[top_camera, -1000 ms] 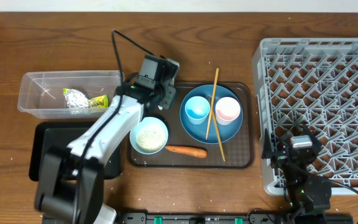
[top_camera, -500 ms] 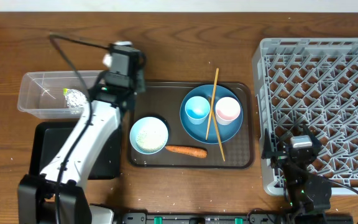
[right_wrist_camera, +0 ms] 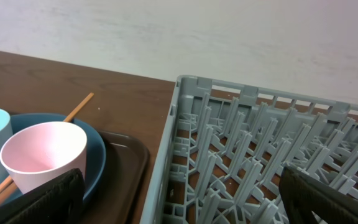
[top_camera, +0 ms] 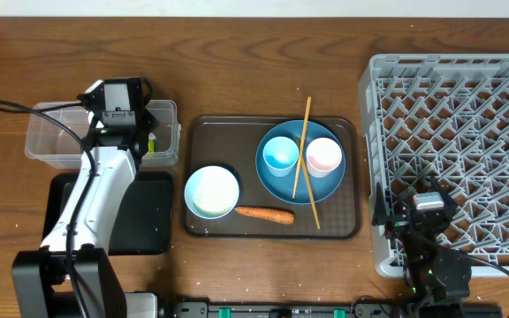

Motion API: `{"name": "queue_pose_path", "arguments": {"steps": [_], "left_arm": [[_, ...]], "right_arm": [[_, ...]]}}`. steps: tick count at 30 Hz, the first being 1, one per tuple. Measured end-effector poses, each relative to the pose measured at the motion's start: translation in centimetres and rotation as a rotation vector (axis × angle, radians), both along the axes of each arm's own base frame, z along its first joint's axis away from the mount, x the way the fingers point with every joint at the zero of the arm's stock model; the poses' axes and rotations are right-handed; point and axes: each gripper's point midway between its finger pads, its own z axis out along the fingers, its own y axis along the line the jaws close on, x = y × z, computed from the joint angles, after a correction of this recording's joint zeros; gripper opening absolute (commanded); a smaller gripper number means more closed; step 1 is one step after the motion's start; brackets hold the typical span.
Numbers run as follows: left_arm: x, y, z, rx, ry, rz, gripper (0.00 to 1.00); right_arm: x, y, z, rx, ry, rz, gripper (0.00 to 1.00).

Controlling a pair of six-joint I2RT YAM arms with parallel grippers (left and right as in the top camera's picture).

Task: Sort waste into correct bins and load items into the dishwasher rack
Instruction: 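Carry the tissue left and release it into the clear bin, then move the left gripper right over the white bowl of rice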

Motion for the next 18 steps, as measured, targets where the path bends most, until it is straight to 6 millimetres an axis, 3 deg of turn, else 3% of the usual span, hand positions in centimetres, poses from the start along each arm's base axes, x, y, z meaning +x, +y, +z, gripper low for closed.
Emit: {"name": "queue_pose_path", "arguments": {"steps": [3, 6, 11, 15, 18], "left_arm": [[0.1, -0.1, 0.0, -0.016, -0.009, 0.012, 0.69], [0.1, -0.3, 0.0, -0.031, -0.015, 0.016, 0.75], [0.2, -0.5, -0.1, -0.04, -0.014, 0.005, 0.75], [0.5, -2.2, -0.3, -0.092, -0.002, -0.103, 0.74], [0.4, -4.2, 0.2, -0.154, -0.007, -0.212, 0.63]], "right_arm": [[0.0, 0.0, 0.0, 0.0, 0.0, 0.0, 0.99], [0.0, 0.0, 0.0, 0.0, 0.0, 0.0, 0.99], [0.0, 0.0, 0.0, 0.0, 0.0, 0.0, 0.99], [0.0, 0.0, 0.0, 0.0, 0.0, 0.0, 0.99], [0.0, 0.0, 0.0, 0.0, 0.0, 0.0, 0.99]]}}
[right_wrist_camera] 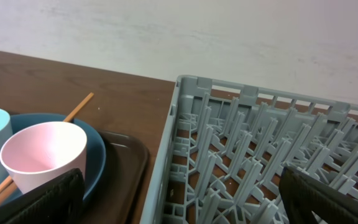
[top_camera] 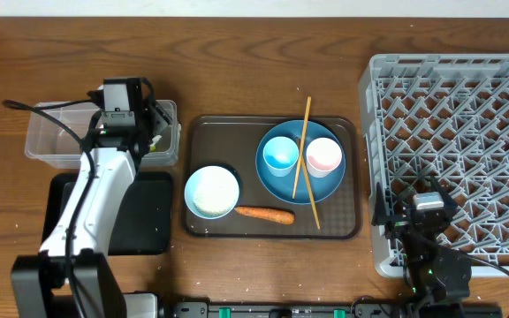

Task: Sort waste into correct bins and load items into the dishwasher rack
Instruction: 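Move the left gripper right over the white bowl of rice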

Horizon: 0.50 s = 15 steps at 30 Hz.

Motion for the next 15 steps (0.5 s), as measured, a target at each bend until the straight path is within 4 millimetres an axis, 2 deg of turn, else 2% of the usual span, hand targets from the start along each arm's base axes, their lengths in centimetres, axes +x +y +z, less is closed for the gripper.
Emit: {"name": "queue_pose_path", "arguments": {"steps": [6, 8, 15], "left_arm": [[-1.0, -3.6, 3.6, -0.059, -0.075, -0.158, 0.61], [-2.0, -5.3, 4.3, -0.076, -0.072, -0.202, 0.61], [-7.0, -10.7, 3.9, -0.124, 0.056, -0.347, 0.52]], "right_arm": [[0.0, 0.0, 0.0, 0.0, 0.0, 0.0, 0.99], [0.0, 0.0, 0.0, 0.0, 0.0, 0.0, 0.99], [0.0, 0.0, 0.0, 0.0, 0.0, 0.0, 0.99]]}}
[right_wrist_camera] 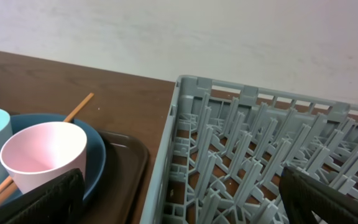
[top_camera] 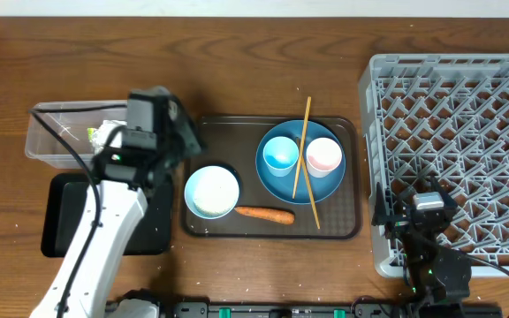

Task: Sort waste into correct bins and load items into the dishwasher rack
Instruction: 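Move the left gripper right over the white bowl of rice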

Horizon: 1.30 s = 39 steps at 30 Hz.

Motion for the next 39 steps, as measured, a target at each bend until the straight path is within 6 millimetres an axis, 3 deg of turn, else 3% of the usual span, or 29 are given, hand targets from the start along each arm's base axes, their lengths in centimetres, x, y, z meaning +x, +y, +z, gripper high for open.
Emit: {"name": "queue_pose_path", "arguments": {"steps": [6, 13, 21, 26, 39], "left_arm": [[-5.4, -2.8, -2.1, 0.035, 0.184, -0.126, 0.5], [-9.0, -2.4, -3.3, 0.072, 0.337, -0.109, 0.32], [-8.9, -1.2, -3.5, 0.092, 0.351, 0.014, 0.33], [-8.9, -1.1, -3.8, 0.094, 0.363, 0.043, 0.25], [-8.9, -1.6, -6.4, 0.148, 0.452, 0.025, 0.25]], "right_arm": [[0.0, 0.0, 0.0, 0.0, 0.0, 0.0, 0.99], [0.0, 0.0, 0.0, 0.0, 0.0, 0.0, 0.99], [0.0, 0.0, 0.0, 0.0, 0.0, 0.0, 0.99], [0.0, 0.0, 0.0, 0.0, 0.0, 0.0, 0.99], [0.0, 0.0, 0.0, 0.0, 0.0, 0.0, 0.99]]}}
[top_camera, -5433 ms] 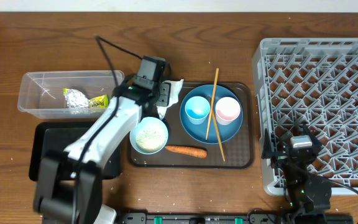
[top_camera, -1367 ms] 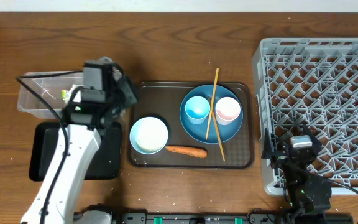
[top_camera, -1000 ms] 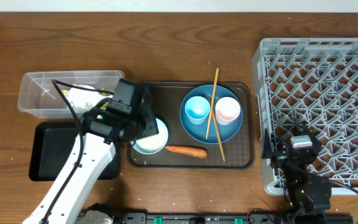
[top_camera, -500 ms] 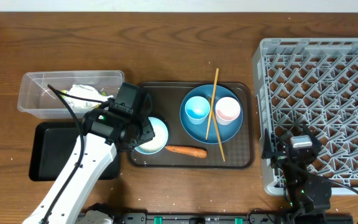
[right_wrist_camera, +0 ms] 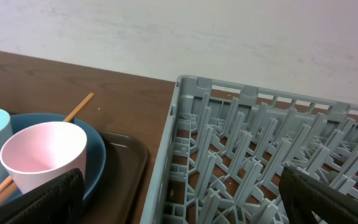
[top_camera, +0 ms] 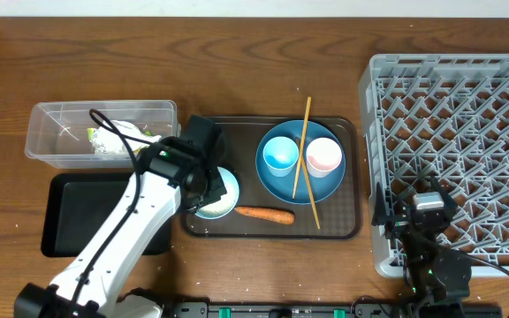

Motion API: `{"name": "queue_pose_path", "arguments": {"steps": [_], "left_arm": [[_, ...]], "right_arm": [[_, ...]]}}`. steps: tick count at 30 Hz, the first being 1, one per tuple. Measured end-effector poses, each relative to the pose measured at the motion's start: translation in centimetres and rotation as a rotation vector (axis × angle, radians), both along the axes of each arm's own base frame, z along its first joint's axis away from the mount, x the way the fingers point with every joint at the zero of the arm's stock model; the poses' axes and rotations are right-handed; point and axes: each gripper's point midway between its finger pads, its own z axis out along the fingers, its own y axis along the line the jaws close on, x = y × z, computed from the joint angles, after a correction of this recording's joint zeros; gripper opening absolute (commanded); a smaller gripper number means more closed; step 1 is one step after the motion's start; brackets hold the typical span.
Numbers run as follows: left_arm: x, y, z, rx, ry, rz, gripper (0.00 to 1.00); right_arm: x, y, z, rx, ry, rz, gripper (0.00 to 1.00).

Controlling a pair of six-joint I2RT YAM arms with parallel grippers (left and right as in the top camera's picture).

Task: Sort waste into correct bins and load items into the dishwasher rack
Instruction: 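Move the left gripper right over the white bowl of rice, then lower the left gripper and grip the rim of the rice bowl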

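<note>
The brown tray holds a white bowl, a carrot and a blue plate. On the plate stand a blue cup and a pink cup, with chopsticks laid across. My left gripper hangs over the bowl's left part and hides it; its jaws do not show. My right gripper is open and empty at the front left corner of the grey dishwasher rack.
A clear bin at the left holds a crumpled white-and-green wrapper. A black bin lies in front of it, partly under my left arm. The rack fills the right side of the table.
My left gripper has moved from the tray's left edge beside the clear bin to a spot over the white bowl. The right arm has not moved.
My left gripper stood over the right end of the clear bin at the first two moments. Then it was clear of the bin at the tray's left edge, with the wrapper lying in the bin. Now it is over the white bowl.
</note>
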Motion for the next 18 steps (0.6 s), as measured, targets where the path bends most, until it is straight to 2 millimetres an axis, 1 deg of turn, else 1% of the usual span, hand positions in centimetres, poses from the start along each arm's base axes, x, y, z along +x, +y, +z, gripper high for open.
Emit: {"name": "queue_pose_path", "arguments": {"steps": [6, 8, 12, 15, 17, 18], "left_arm": [[0.0, 0.2, -0.7, 0.025, 0.022, -0.016, 0.25], [0.0, 0.3, -0.8, 0.034, 0.023, -0.041, 0.23], [-0.8, 0.8, -0.8, 0.06, 0.053, -0.095, 0.22], [-0.8, 1.0, -0.8, 0.071, 0.052, -0.128, 0.22], [-0.7, 1.3, -0.8, 0.09, 0.046, -0.139, 0.23], [-0.6, 1.5, -0.8, 0.103, 0.042, -0.141, 0.26]], "right_arm": [[0.0, 0.0, 0.0, 0.0, 0.0, 0.0, 0.99], [0.0, 0.0, 0.0, 0.0, 0.0, 0.0, 0.99], [0.0, 0.0, 0.0, 0.0, 0.0, 0.0, 0.99], [0.0, 0.0, 0.0, 0.0, 0.0, 0.0, 0.99], [0.0, 0.0, 0.0, 0.0, 0.0, 0.0, 0.99], [0.0, 0.0, 0.0, 0.0, 0.0, 0.0, 0.99]]}}
